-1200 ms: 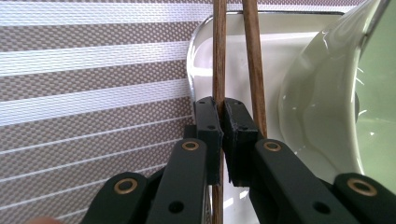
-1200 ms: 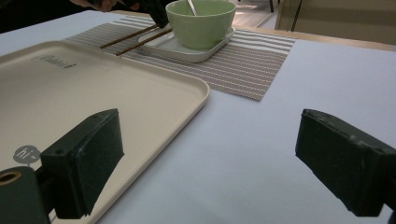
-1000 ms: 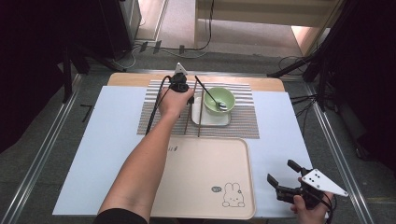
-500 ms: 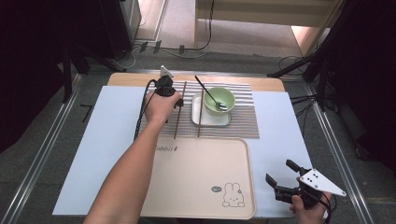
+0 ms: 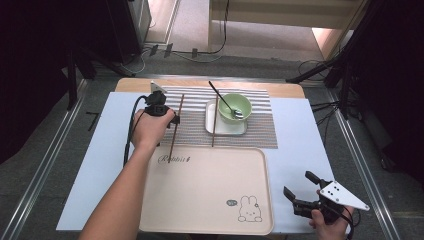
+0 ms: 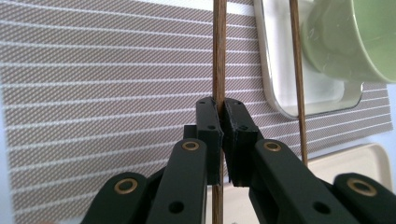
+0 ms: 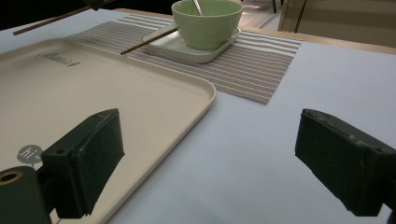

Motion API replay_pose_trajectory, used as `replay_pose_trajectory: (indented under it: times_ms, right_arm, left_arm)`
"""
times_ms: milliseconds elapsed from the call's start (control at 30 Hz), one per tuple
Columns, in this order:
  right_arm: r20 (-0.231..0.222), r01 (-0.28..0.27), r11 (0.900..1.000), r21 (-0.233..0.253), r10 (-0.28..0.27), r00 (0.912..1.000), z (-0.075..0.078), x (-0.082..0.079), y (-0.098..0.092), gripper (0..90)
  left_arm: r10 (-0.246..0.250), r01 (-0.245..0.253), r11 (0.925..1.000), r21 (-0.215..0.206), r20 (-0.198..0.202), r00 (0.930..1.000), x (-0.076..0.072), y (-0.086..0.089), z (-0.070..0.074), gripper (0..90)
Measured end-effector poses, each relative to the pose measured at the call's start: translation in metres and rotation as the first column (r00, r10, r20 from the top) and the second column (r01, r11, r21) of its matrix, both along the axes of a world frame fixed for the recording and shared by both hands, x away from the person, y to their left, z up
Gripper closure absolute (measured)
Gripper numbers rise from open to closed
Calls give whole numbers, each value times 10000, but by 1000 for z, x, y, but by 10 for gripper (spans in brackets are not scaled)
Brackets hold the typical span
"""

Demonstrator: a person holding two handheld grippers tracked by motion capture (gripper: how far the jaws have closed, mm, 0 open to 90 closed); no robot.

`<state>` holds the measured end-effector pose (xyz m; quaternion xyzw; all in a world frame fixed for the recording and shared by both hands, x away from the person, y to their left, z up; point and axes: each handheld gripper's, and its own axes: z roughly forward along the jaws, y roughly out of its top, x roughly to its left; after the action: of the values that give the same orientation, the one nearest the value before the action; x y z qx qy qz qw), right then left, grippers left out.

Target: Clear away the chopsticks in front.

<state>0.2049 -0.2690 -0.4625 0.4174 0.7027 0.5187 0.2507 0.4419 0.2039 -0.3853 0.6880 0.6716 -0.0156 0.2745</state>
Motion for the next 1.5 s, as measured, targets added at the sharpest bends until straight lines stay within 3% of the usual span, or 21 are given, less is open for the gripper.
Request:
replay_pose_trajectory:
  times_ms: [167,267,433,567,733,867,1067,1500]
  right_arm:
    - [-69,27,10000,-28,-27,10000,0,0,1,81]
    - [-79,32,10000,-43,-32,10000,-1,-1,1,81]
    - [-16,21,10000,-52,-21,10000,-1,-1,0,82]
    - [-25,15,10000,-48,-16,10000,0,-1,1,82]
    - [-22,-10,9999,-102,10,10000,0,-1,2,82]
    - [-37,-42,10000,-71,42,10000,-1,-1,2,82]
    - [-19,1,10000,-24,-1,10000,0,-2,2,82]
    - [-22,-1,10000,-45,1,10000,0,-2,3,82]
  left_arm:
    - [31,-33,9968,-801,-28,10000,-20,9,-4,867]
    - [83,-93,9949,-1002,-108,9999,-35,14,-8,867]
    - [89,-103,9978,-660,-222,9997,-59,21,-15,867]
    - [172,-184,9970,-753,-173,9997,-75,25,-15,867]
    - [130,-154,9932,-1156,-214,9997,-93,28,-15,867]
    - [201,-244,9946,-1006,-428,9989,-108,30,-23,867]
    - [487,-542,9936,-988,-572,9972,-124,35,-34,867]
    - [741,-803,9920,-977,-653,9951,-159,45,-42,866]
